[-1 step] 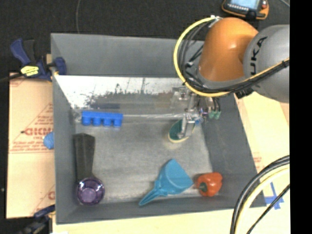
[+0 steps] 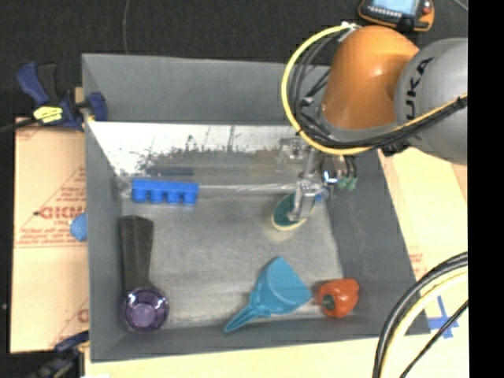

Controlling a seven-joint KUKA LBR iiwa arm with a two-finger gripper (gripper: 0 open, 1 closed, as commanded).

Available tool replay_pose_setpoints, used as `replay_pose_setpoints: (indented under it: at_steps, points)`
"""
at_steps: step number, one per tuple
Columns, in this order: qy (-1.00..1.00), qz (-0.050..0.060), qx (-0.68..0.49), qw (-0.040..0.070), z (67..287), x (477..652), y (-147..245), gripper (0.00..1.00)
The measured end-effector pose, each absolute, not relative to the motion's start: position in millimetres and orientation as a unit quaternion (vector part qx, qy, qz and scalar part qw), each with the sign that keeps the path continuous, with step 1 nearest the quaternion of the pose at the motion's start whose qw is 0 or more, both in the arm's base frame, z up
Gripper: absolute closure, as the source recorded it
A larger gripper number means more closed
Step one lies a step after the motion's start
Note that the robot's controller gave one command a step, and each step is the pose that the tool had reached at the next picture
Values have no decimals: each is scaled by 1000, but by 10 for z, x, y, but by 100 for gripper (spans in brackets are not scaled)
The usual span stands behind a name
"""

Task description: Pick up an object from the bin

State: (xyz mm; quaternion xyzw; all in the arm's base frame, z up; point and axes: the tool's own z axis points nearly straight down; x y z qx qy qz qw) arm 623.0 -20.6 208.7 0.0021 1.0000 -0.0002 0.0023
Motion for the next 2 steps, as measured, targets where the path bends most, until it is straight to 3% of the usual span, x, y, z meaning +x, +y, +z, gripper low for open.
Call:
replay_pose_setpoints:
  at_steps: [1, 2]
  points:
    - [997, -1, -83, 3, 693, 6455, -752, 0]
    - [990, -2, -142, 11, 1531, 6323, -763, 0]
